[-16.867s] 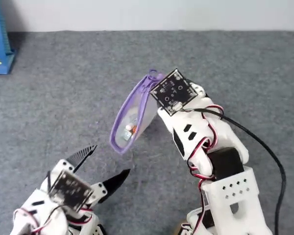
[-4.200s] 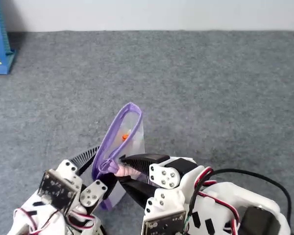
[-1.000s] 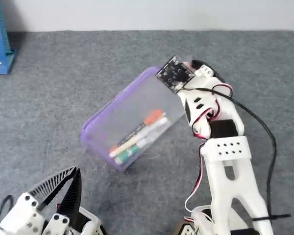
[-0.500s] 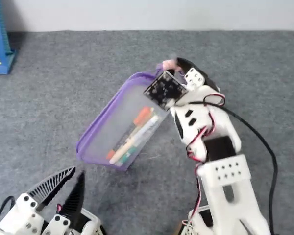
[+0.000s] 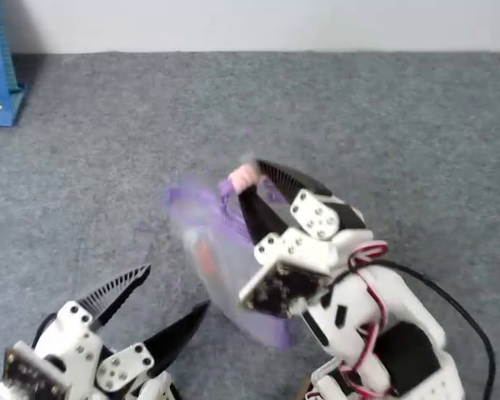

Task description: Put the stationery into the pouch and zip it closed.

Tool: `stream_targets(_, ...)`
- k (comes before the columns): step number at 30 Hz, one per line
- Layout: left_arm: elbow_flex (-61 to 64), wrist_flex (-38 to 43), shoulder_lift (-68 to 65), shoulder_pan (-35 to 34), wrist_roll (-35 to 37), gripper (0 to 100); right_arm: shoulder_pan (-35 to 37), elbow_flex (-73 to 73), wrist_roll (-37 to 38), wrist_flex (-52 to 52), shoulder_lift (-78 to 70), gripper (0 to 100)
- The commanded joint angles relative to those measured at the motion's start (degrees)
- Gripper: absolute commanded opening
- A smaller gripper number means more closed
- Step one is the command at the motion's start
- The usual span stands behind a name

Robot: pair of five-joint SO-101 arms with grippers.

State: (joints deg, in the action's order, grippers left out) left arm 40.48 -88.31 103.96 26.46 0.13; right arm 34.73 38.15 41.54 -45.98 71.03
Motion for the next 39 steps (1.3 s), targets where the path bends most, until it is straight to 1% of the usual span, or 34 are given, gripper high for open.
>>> stream_targets(1,0.6,3.2,0.4,0.4,1.7,28,0.7,-0.9,-0.6,-1.8,1.8,0.7)
stream_targets(6,0.8,3.8,0.3,0.4,1.5,28,4.3,-1.0,-0.6,-3.8,2.2,0.7)
stream_targets(8,2.2,3.8,0.3,0.3,1.2,28,5.6,-1.1,-0.6,-3.5,2.3,0.7)
stream_targets(11,5.8,3.8,0.3,-0.2,-1.1,28,6.6,-1.1,-0.7,-3.3,2.2,0.7)
stream_targets(13,7.9,5.0,0.3,-0.4,-1.7,27,7.6,-1.1,-0.7,-3.3,2.2,0.7)
stream_targets(15,9.0,6.8,0.3,-2.6,-1.8,26,8.1,-1.1,-1.7,-3.3,2.2,0.7)
stream_targets(18,9.9,10.9,0.3,-8.6,-2.0,25,9.0,-1.2,-2.3,-3.3,2.2,0.7)
stream_targets(20,11.0,13.2,0.3,-11.5,-3.5,25,9.4,-1.2,-2.3,-3.3,2.2,0.7)
stream_targets(23,14.8,16.2,0.3,-11.9,-4.7,25,9.8,-1.2,-2.5,-3.3,1.8,0.7)
stream_targets(27,18.2,17.7,0.3,-11.8,-4.7,25,14.5,-0.8,-2.6,-3.9,1.7,0.7)
stream_targets(32,15.2,16.8,0.4,-12.0,-4.7,25,16.7,-0.7,-5.3,-3.8,1.7,0.7)
stream_targets(35,11.4,13.1,0.4,-11.7,-4.7,25,16.7,0.4,-5.4,-3.8,1.8,0.7)
stream_targets(39,3.9,6.1,0.4,-10.8,-4.3,25,16.7,0.9,-5.5,-3.7,1.8,0.7)
